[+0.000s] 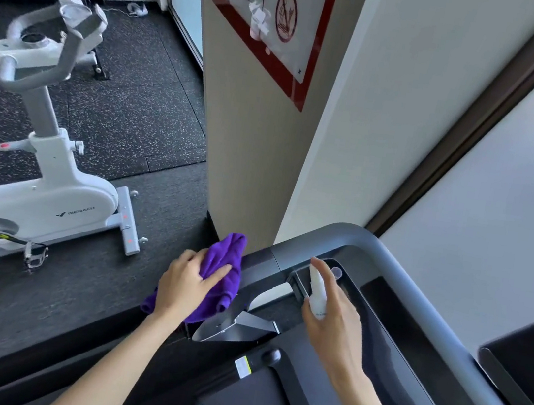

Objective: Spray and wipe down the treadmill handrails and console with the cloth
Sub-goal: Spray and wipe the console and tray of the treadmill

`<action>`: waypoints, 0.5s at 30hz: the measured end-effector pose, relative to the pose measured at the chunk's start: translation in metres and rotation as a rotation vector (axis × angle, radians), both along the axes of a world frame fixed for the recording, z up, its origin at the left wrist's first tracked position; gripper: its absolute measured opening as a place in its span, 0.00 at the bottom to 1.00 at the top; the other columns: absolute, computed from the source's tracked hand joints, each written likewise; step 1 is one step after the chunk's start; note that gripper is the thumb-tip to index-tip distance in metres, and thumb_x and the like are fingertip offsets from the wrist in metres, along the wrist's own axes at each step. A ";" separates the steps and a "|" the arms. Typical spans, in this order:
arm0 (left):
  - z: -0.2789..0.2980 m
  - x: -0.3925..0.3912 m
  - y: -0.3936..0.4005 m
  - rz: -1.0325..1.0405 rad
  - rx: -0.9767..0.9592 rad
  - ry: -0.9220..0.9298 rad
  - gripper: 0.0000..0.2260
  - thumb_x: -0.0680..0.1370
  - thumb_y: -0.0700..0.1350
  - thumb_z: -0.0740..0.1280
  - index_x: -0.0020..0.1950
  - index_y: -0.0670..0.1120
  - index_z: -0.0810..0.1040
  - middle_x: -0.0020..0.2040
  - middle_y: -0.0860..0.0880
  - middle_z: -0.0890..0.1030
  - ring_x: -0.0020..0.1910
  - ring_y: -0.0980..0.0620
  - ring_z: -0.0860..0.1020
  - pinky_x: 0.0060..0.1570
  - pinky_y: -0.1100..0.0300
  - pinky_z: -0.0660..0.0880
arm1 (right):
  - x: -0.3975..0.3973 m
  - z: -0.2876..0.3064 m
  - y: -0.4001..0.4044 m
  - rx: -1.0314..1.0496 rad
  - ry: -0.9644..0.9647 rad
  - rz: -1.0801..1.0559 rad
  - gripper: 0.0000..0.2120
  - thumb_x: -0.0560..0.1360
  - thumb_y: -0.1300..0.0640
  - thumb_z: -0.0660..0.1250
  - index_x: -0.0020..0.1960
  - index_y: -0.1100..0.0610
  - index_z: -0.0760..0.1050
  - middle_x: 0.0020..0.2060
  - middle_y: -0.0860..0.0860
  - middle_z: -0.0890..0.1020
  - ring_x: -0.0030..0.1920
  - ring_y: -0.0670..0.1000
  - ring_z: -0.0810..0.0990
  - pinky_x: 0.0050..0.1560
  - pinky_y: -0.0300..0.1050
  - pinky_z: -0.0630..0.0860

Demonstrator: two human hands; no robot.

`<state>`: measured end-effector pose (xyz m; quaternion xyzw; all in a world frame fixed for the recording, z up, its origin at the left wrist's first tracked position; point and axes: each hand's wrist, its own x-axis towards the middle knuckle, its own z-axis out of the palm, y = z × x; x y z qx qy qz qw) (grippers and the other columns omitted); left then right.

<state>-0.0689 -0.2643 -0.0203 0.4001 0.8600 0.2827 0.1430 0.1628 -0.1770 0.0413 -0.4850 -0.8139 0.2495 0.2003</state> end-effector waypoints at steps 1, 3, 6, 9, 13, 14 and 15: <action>-0.002 -0.005 -0.008 0.032 0.028 0.002 0.26 0.73 0.66 0.62 0.58 0.47 0.79 0.49 0.47 0.78 0.50 0.41 0.78 0.44 0.50 0.75 | -0.004 0.000 0.000 0.022 -0.021 0.006 0.33 0.74 0.64 0.66 0.73 0.39 0.63 0.48 0.49 0.79 0.41 0.57 0.77 0.41 0.50 0.76; -0.004 -0.009 -0.021 0.031 0.099 0.017 0.27 0.71 0.66 0.62 0.56 0.46 0.80 0.47 0.48 0.78 0.49 0.43 0.78 0.45 0.50 0.75 | -0.010 0.000 0.002 0.065 -0.055 0.007 0.32 0.74 0.64 0.66 0.74 0.43 0.64 0.47 0.52 0.78 0.41 0.60 0.78 0.40 0.53 0.76; -0.001 -0.005 -0.026 0.013 0.181 0.013 0.24 0.71 0.61 0.66 0.57 0.44 0.81 0.47 0.49 0.79 0.49 0.43 0.78 0.47 0.47 0.76 | -0.017 0.000 0.005 0.063 -0.096 -0.019 0.31 0.75 0.63 0.65 0.73 0.43 0.64 0.42 0.52 0.76 0.39 0.60 0.77 0.40 0.52 0.75; 0.003 -0.001 -0.024 0.050 0.230 -0.018 0.22 0.71 0.60 0.68 0.55 0.44 0.81 0.48 0.49 0.79 0.50 0.43 0.78 0.47 0.46 0.76 | -0.020 -0.001 0.011 0.036 -0.107 -0.067 0.30 0.73 0.62 0.66 0.72 0.43 0.66 0.39 0.51 0.76 0.37 0.59 0.76 0.40 0.51 0.74; 0.005 0.002 -0.027 0.041 0.281 -0.034 0.22 0.71 0.61 0.67 0.54 0.44 0.81 0.47 0.51 0.78 0.49 0.46 0.78 0.46 0.48 0.76 | -0.016 -0.002 0.017 0.082 -0.123 -0.092 0.30 0.74 0.62 0.66 0.72 0.44 0.64 0.42 0.52 0.76 0.37 0.59 0.77 0.38 0.50 0.75; 0.006 0.002 -0.027 0.047 0.290 -0.039 0.22 0.71 0.60 0.67 0.53 0.44 0.81 0.47 0.51 0.78 0.49 0.46 0.77 0.47 0.48 0.75 | -0.014 -0.002 0.018 0.096 -0.126 -0.086 0.31 0.74 0.62 0.66 0.73 0.43 0.63 0.42 0.52 0.77 0.38 0.59 0.77 0.38 0.51 0.75; 0.006 0.003 -0.027 0.057 0.293 -0.044 0.22 0.71 0.60 0.67 0.53 0.44 0.81 0.46 0.52 0.77 0.49 0.46 0.77 0.47 0.48 0.75 | -0.011 -0.003 0.019 0.110 -0.129 -0.084 0.32 0.74 0.62 0.65 0.72 0.41 0.61 0.43 0.51 0.77 0.37 0.59 0.77 0.37 0.51 0.75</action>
